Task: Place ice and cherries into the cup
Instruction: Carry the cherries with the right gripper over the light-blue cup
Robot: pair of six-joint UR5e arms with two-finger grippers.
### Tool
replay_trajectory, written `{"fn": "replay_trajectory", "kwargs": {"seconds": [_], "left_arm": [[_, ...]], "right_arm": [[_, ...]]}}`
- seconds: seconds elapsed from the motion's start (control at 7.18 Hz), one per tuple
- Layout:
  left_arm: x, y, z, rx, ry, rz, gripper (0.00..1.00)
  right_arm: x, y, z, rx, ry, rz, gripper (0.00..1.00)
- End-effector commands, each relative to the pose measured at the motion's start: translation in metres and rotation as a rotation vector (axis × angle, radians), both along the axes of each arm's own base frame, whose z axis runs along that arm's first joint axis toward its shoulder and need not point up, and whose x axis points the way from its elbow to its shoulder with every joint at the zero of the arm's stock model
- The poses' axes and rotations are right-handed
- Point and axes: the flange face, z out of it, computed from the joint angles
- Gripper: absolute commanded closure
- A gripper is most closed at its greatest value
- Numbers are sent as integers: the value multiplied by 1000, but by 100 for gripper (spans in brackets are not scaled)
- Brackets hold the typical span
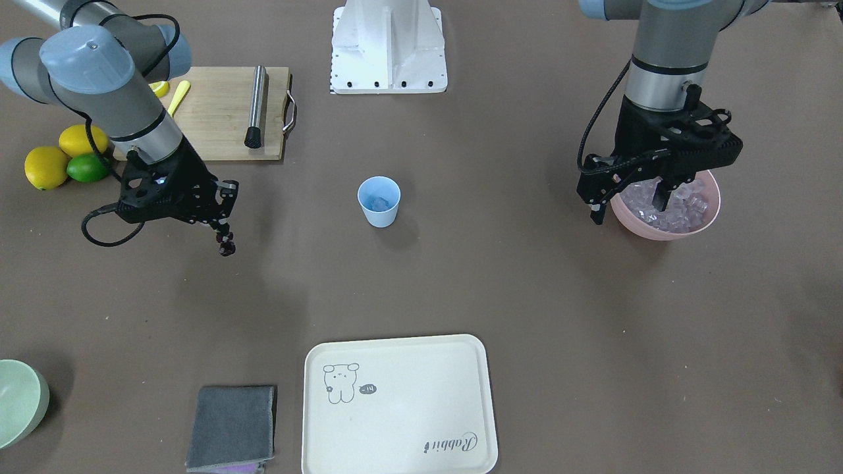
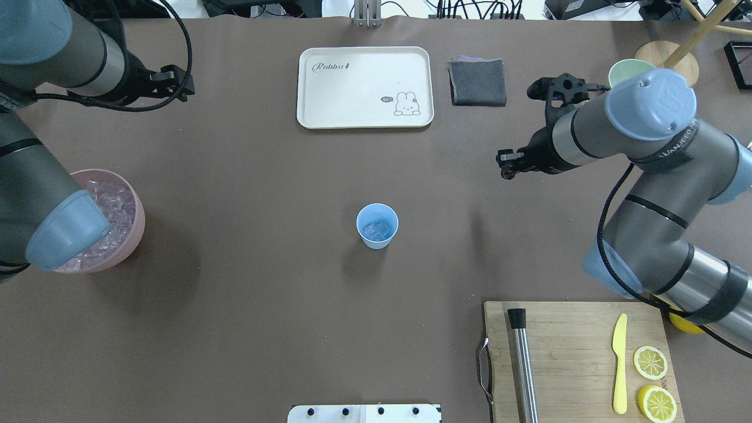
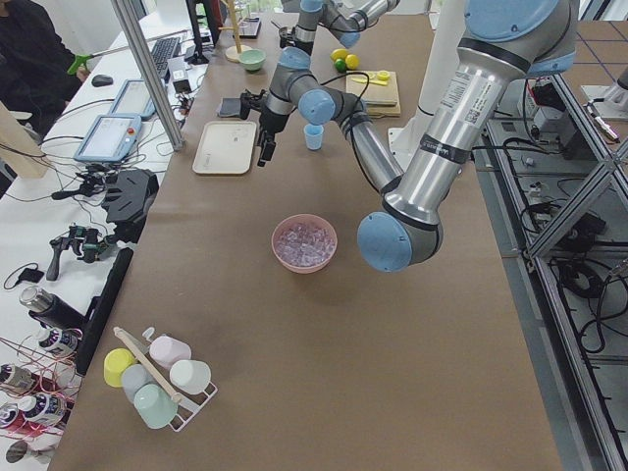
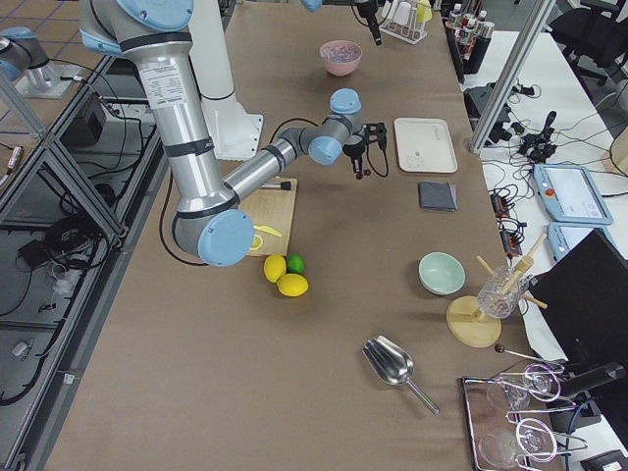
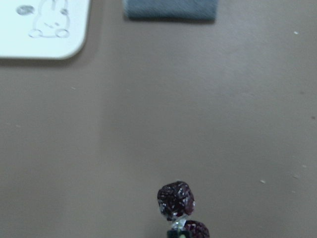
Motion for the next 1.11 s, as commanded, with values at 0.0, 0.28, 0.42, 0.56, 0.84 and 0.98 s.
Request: {"fn": "replay_trajectory", "kwargs": {"seconds": [0.0,0.28,0.42,0.56,0.84,0.98], "left_arm": [[4,-4,8,-18,-4,7,2],[5,-5,11,-26,-6,10,2],[5,-5,11,-27,-5,9,2],[5,-5,11,-27,-5,9,2],[5,-5,11,-25,-5,10,2],[5,-5,11,-25,-5,10,2]], "right_arm": [[-58,15,-84,13,-85,10,100],[-113,61,-126,51,-124,-8,100],[-128,77,-125,56,-117,-26,100],[-141,90,-117,60,-101,-34,100],[-157,95,-105,45,-74,-51,100],[-158,97,-104,44,-73,-55,100]]}}
